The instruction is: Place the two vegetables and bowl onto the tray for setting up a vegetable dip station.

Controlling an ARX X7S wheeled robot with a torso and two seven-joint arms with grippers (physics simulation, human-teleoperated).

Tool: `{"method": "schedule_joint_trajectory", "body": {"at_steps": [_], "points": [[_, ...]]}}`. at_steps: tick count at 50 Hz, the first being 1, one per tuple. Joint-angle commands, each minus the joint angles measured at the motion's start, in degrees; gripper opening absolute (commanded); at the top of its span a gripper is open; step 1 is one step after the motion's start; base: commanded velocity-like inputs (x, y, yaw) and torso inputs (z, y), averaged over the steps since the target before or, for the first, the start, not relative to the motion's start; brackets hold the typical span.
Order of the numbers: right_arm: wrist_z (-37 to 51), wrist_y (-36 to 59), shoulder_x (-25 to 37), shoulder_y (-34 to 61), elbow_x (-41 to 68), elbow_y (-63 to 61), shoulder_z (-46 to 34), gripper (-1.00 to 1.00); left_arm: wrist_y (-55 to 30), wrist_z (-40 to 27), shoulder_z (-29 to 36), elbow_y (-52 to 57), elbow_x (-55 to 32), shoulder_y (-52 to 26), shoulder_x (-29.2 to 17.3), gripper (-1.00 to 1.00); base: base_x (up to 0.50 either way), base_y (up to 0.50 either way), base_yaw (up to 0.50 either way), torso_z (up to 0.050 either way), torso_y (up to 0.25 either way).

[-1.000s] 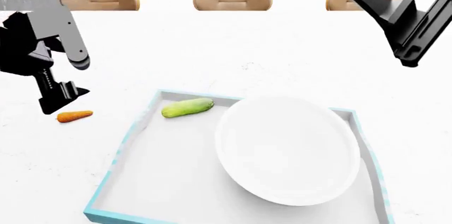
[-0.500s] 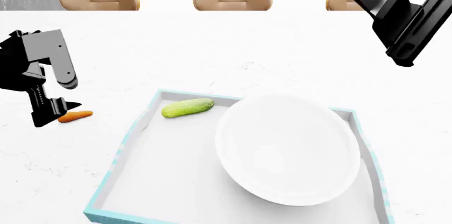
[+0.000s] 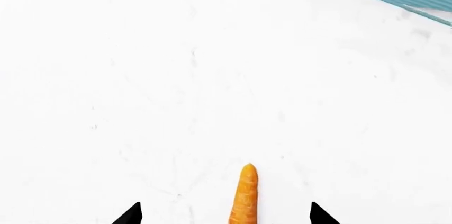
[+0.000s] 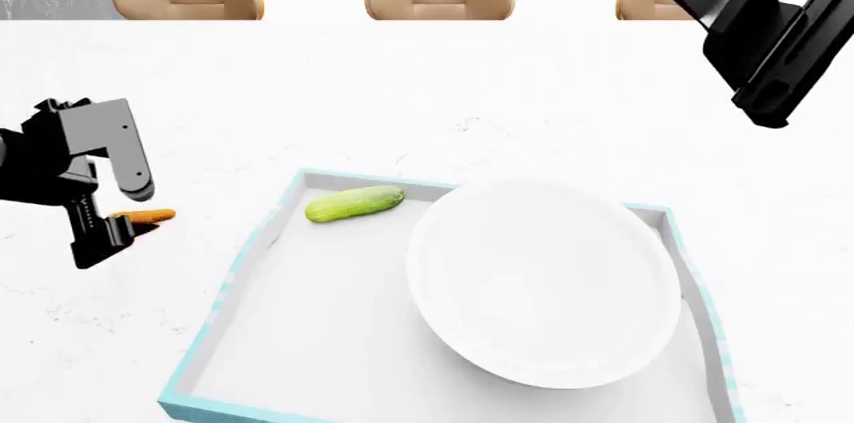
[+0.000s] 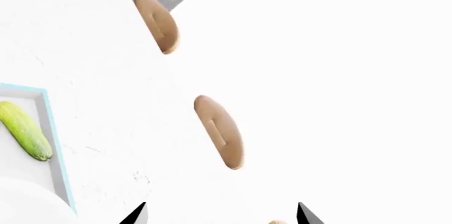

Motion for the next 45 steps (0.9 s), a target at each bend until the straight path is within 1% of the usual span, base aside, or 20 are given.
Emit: {"method": "schedule_joint_trajectory", "body": {"at_steps": [1, 11, 14, 16, 23, 29, 38, 45], "points": [[0.32, 0.52, -0.08, 0.4, 0.3, -0.11, -0.34, 1.0, 2.47, -1.35, 0.57, -4.04, 0.16, 1.43, 0.87, 1.0, 0.0, 0.0, 0.0, 0.0, 0.0], [1.15, 0.92, -0.3, -0.13, 1.06, -0.28, -0.05, 1.0, 4.23, -1.69, 0.82, -7.74, 0.29, 0.61, 2.48, 1.0, 0.0, 0.0, 0.0, 0.0, 0.0], [1.26, 1.73, -0.52, 0.43, 1.43, -0.49, -0.16, 1.0, 5.36, -0.15, 1.52, -8.26, 0.38, 0.64, 2.42, 1.0, 0.0, 0.0, 0.0, 0.0, 0.0], [1.72, 2.76, -0.62, 0.6, 2.17, -0.96, 0.26, 1.0, 7.51, -0.23, 1.89, -10.79, 0.65, 0.28, 3.05, 1.0, 0.0, 0.0, 0.0, 0.0, 0.0], [3.28, 5.57, -2.47, 2.03, 3.63, -0.95, 0.6, 1.0, 16.77, -1.96, 2.8, -23.92, 1.23, -1.4, 7.51, 1.0, 0.0, 0.0, 0.0, 0.0, 0.0], [3.58, 5.29, -2.79, 2.2, 3.5, -0.49, -0.5, 1.0, 22.11, -2.99, 3.28, -32.66, 1.36, -1.99, 10.19, 1.0, 0.0, 0.0, 0.0, 0.0, 0.0], [4.26, 5.01, -3.23, 2.07, 3.78, -0.1, -1.26, 1.0, 22.22, -3.75, 4.04, -33.51, 0.89, -0.41, 10.32, 1.0, 0.0, 0.0, 0.0, 0.0, 0.0], [4.01, 5.86, -3.82, 3.74, 4.26, 0.45, -2.52, 1.0, 18.08, -2.8, 3.35, -33.55, -1.51, 1.29, 10.3, 1.0, 0.0, 0.0, 0.0, 0.0, 0.0]]}}
